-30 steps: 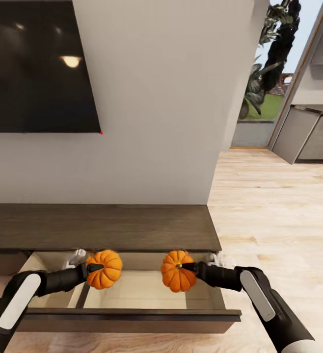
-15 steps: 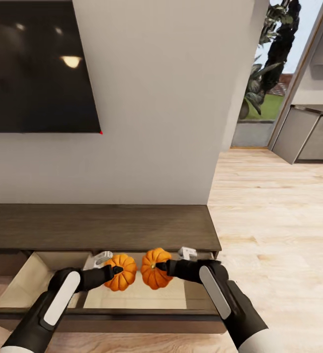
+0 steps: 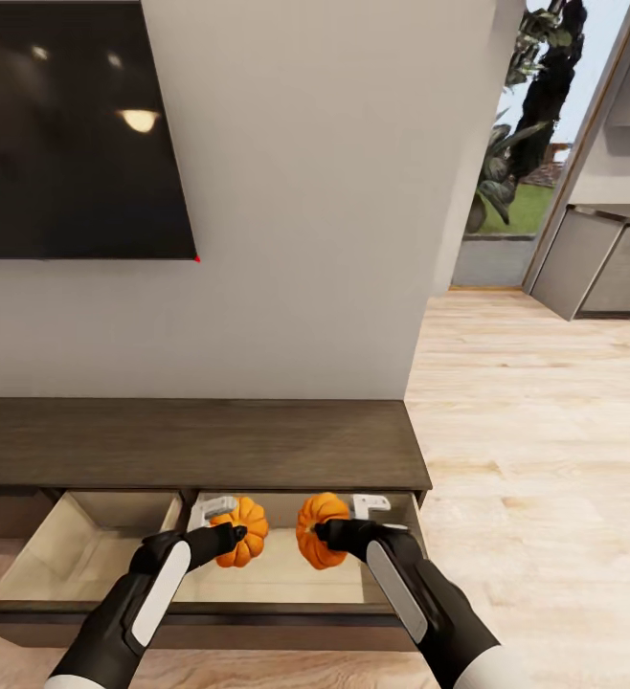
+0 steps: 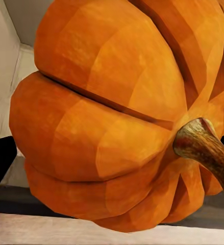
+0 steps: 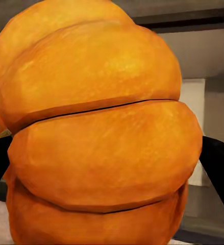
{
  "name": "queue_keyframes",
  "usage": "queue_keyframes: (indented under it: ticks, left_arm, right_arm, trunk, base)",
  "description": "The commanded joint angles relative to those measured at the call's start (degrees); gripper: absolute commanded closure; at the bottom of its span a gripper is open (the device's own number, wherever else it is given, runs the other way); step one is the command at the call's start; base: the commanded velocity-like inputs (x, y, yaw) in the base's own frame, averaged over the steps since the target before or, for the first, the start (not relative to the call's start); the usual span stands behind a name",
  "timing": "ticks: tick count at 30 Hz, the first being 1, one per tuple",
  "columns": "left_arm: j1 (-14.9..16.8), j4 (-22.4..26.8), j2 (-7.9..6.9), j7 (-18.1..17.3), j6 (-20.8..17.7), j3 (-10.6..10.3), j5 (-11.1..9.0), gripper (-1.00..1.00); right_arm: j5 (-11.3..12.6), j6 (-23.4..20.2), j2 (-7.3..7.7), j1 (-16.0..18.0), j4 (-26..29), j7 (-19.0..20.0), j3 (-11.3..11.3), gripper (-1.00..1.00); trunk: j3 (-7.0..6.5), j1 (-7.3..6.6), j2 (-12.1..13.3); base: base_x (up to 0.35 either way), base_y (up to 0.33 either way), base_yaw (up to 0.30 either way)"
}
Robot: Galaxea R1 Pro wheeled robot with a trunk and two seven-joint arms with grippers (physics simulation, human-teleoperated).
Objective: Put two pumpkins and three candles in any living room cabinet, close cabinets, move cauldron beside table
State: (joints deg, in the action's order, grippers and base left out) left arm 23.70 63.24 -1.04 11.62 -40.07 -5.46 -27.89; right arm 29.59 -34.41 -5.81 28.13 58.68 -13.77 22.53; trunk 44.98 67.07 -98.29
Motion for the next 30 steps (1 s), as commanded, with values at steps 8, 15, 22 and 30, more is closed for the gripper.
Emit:
queue_keyframes:
  ticks: [8,15,22,30]
  left_arm:
    - [0.0,-1.1,0.1,2.5,2.1,-0.1,-0.4,1.0]
    - [0.0,-1.3,0.67,8.3,2.6,-0.1,-0.3,1.0]
    - [0.0,-0.8,1.64,10.8,2.6,-0.2,-0.2,1.0]
    - [0.0,-0.7,1.65,10.8,2.6,-0.1,-0.2,1.0]
  right_arm:
    - [0.8,5.0,-0.07,0.2,-3.6,-6.2,0.2,1.0]
    - [0.8,5.3,0.0,0.3,-3.8,-9.3,0.2,1.0]
    - [1.2,5.4,0.01,0.3,-3.8,-9.4,-0.1,1.0]
    - [1.7,4.8,0.09,0.3,-3.8,-9.2,-0.2,1.0]
  trunk:
    - [0.05,0.0,0.0]
    - [0.05,0.0,0.0]
    - [0.05,0.0,0.0]
    - [1.13,1.31,-2.4]
  base:
    - [0.0,0.0,0.0]
    - [0.0,0.0,0.0]
    - [0.0,0.0,0.0]
    - [0.0,0.0,0.0]
